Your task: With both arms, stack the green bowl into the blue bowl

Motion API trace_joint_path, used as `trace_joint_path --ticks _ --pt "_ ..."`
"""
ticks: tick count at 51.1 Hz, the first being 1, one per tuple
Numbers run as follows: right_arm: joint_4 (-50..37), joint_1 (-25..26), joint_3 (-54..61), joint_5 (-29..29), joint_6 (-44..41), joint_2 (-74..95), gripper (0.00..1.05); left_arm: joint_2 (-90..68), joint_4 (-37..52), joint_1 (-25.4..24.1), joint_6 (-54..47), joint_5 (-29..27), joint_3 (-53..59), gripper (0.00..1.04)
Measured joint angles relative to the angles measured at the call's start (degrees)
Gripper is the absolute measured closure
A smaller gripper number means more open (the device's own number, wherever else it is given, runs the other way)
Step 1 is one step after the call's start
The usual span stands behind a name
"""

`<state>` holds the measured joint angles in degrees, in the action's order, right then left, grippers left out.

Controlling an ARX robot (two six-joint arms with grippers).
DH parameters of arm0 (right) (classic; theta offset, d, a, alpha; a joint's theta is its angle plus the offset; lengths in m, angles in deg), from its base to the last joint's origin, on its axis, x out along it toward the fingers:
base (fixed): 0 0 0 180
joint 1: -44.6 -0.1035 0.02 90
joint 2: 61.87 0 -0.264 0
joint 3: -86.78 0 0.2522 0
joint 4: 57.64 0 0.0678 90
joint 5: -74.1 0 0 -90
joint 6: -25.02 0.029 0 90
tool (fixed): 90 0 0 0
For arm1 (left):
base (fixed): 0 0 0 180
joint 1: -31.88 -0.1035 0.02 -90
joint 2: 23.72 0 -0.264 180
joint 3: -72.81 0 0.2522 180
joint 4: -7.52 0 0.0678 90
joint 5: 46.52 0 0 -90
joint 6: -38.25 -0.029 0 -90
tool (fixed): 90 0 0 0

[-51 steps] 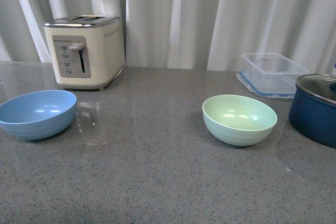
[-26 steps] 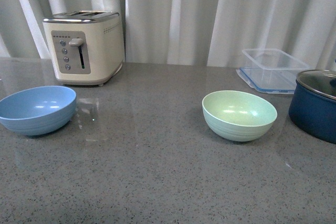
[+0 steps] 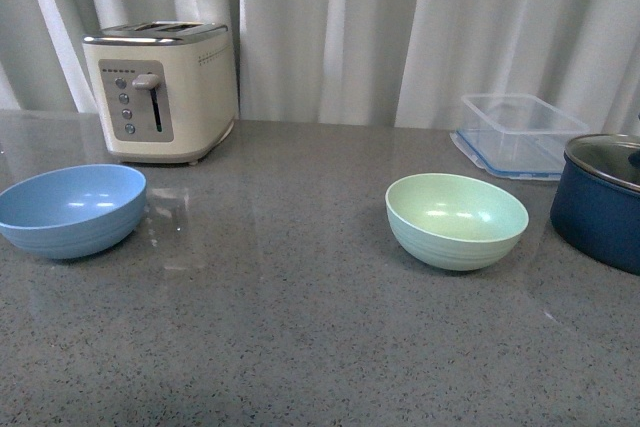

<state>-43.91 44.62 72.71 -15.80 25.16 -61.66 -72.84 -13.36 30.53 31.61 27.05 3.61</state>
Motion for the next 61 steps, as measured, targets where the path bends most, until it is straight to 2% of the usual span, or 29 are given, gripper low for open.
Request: trace_joint_path --ticks 10,20,41,61 --pt "0.0 0.0 0.0 0.0 0.0 0.0 0.1 -13.42 -15.15 0.13 7.1 4.46 -15.13 0.07" --pt "0.0 0.0 0.0 0.0 0.0 0.0 0.1 -24.06 -21.59 -0.72 11.78 9.62 -19.21 0.07" --pt "0.0 0.0 0.0 0.0 0.0 0.0 0.1 -32.02 -24.46 -8.13 16.92 13.77 -20.35 0.07" --pt "0.0 0.0 0.0 0.0 0.0 0.0 0.1 -41.42 -24.87 -9.22 19.26 16.52 -22.03 0.07"
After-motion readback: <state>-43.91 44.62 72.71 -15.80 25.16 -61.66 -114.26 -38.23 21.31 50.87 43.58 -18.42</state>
